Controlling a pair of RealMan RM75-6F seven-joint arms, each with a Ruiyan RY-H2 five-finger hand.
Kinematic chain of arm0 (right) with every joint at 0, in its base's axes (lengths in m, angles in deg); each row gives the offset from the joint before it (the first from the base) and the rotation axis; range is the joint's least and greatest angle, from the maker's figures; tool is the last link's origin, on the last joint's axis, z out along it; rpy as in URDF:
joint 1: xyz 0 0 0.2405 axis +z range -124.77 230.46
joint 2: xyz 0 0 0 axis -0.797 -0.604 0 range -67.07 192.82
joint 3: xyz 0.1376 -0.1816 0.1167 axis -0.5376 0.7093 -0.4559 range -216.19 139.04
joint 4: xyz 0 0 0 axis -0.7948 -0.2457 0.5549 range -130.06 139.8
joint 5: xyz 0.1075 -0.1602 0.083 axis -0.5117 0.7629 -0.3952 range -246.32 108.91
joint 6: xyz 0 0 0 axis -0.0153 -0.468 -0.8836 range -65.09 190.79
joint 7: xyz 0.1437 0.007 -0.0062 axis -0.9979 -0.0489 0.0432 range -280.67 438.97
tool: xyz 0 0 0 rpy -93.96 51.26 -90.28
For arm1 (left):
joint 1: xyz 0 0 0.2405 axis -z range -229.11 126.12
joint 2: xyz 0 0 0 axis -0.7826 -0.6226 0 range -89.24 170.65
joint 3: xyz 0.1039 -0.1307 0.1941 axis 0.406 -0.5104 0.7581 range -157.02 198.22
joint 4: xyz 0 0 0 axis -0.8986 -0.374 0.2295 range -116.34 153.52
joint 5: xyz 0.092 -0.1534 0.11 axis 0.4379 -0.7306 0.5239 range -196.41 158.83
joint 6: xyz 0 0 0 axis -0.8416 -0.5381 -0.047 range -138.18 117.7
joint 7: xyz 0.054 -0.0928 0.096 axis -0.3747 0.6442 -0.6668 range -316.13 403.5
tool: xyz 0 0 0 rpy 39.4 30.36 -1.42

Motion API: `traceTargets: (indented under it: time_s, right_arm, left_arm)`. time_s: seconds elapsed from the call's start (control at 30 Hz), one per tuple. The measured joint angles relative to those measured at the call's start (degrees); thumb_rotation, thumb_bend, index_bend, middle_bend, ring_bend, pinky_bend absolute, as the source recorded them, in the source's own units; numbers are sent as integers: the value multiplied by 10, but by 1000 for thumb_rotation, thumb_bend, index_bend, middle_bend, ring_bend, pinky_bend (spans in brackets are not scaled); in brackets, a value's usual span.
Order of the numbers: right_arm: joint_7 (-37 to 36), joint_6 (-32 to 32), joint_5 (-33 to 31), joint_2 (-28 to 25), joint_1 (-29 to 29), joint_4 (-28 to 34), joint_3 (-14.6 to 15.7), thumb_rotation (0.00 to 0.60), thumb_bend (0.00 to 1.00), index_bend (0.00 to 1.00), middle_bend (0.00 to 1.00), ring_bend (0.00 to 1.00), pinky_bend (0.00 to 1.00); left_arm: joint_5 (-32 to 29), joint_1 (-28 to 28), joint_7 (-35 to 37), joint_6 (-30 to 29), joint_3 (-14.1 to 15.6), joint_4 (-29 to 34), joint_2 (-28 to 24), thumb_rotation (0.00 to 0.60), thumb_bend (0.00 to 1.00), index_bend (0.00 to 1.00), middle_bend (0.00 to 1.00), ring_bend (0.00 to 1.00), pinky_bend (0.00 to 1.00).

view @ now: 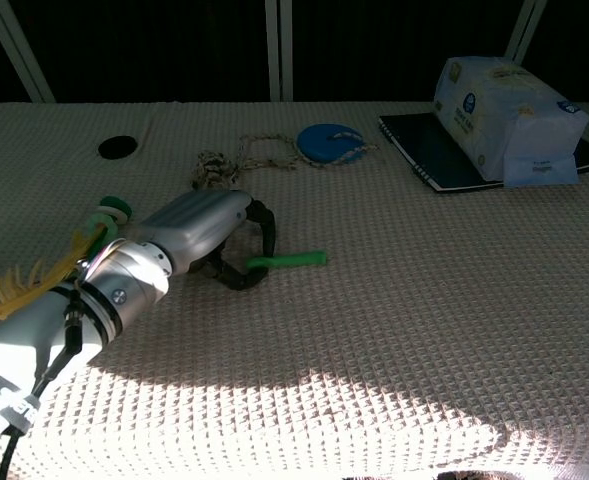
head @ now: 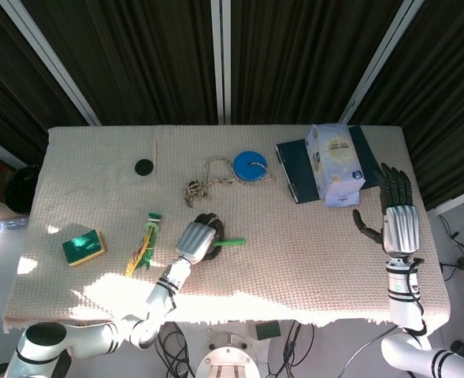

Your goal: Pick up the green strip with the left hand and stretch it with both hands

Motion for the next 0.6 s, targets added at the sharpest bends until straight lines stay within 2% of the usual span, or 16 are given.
traceTargets:
  time_s: [0.37,0.6]
  right_arm:
    - [0,0,1,3,-1,-4,1,600,317,0,0,0,0]
    - [-3,7,7,1,-3,2,3,600,318,0,0,0,0]
  left_arm:
    - [1,-1,-2,-6,-4,14,-9,600,337,561,359,192,231]
    - [25,-3,-45,-36,-3,76,-57,600,337,561,384,213,242]
